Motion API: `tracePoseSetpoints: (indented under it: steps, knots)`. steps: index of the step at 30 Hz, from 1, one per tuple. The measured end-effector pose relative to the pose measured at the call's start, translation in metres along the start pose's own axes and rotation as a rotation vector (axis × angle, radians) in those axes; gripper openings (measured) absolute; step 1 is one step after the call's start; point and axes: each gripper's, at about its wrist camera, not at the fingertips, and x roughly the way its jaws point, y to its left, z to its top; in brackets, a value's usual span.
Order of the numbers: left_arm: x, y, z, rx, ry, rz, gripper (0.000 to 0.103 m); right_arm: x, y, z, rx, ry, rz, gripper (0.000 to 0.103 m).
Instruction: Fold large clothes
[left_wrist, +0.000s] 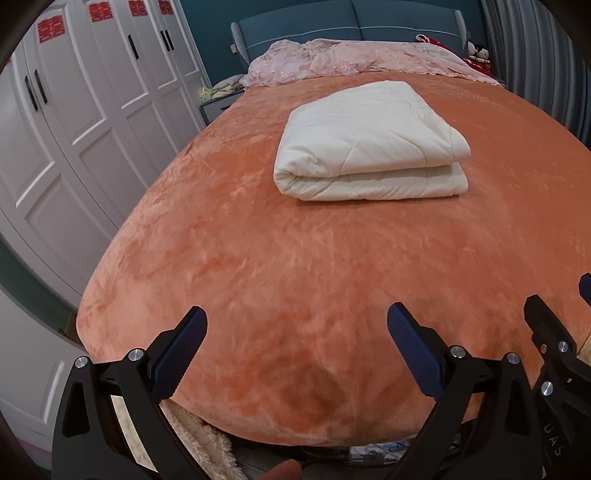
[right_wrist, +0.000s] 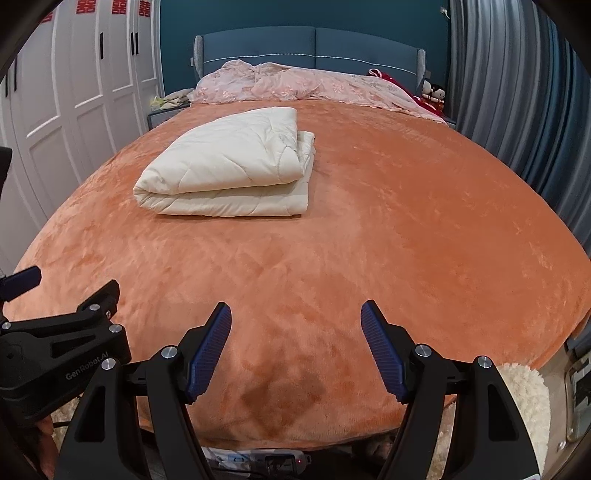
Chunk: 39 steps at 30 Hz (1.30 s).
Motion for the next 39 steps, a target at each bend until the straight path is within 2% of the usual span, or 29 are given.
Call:
tracePoseSetpoints:
  steps: [39]
  knots:
    - [-0.0043, 0.0045, -0.0100, -0.034, -0.012, -0.013, 0.096, -0.0022, 0.0085, -0.0059, -0.022, -0.004, -0.003, 0.070]
